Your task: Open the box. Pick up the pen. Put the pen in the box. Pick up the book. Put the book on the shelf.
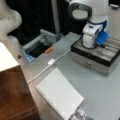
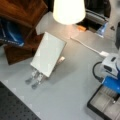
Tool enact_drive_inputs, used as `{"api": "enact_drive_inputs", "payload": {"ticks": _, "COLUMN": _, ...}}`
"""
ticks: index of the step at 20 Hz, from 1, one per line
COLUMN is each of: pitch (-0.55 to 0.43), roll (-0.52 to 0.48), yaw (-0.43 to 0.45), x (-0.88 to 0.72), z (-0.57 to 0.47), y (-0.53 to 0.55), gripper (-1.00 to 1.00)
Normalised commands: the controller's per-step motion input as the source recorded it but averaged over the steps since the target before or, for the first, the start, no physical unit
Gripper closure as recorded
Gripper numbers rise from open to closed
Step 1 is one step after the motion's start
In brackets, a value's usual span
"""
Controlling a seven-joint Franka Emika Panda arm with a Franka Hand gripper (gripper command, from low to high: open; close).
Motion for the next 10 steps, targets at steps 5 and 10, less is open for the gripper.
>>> {"api": "enact_drive_inputs", "payload": {"ticks": 5, "pitch": -0.092, "roll": -0.060, "yaw": -0.116, "x": -0.03, "z": -0.10, "y": 0.11, "gripper": -1.00}}
{"api": "enact_drive_inputs", "payload": {"ticks": 10, "pitch": -0.079, "roll": -0.114, "yaw": -0.072, "x": -0.03, "z": -0.07, "y": 0.09, "gripper": -1.00}}
